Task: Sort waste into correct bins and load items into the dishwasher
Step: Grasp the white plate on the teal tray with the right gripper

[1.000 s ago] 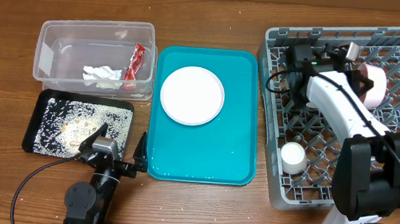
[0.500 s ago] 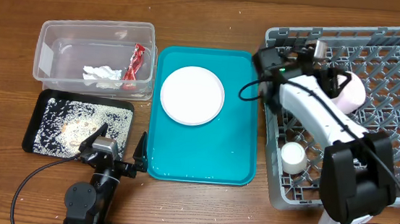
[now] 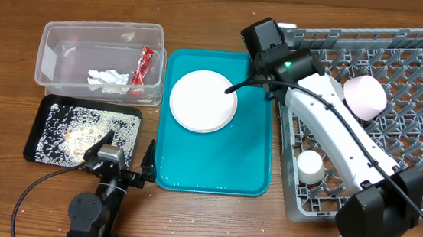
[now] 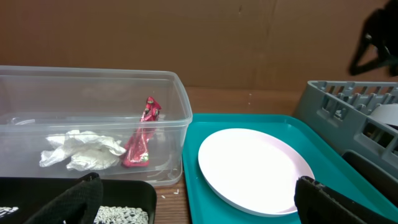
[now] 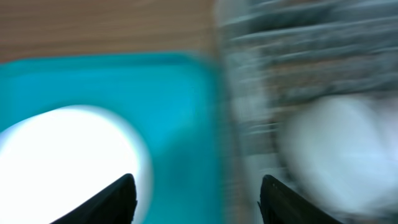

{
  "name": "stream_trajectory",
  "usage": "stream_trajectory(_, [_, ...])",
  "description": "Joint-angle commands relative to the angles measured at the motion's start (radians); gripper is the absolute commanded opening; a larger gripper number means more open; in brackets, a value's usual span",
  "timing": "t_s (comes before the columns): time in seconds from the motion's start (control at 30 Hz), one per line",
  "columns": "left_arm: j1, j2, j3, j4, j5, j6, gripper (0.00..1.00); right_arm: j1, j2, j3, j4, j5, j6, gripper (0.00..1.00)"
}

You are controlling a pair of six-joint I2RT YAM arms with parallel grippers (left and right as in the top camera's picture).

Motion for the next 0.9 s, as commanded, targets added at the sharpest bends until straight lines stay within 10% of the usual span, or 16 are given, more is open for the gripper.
stream_trajectory(0.0, [0.003, -0.010, -0.003, -0.002, 0.010, -0.010, 1.00, -0.001, 0.022, -0.022, 0.047, -0.464, 0.052, 0.64])
stream_trajectory(0.4, [0.003, -0.010, -0.003, -0.002, 0.010, -0.010, 1.00, 0.005, 0.232, -0.086, 0.097, -0.367, 0.274, 0.58])
stream_trajectory(0.67, [0.003, -0.010, -0.003, -0.002, 0.010, -0.010, 1.00, 0.003, 0.313, -0.085, 0.085, -0.362, 0.401, 0.06])
stream_trajectory(0.87, [0.003, -0.010, -0.003, -0.002, 0.010, -0.010, 1.00, -0.004, 0.234, -0.083, 0.082, -0.326, 0.357, 0.04])
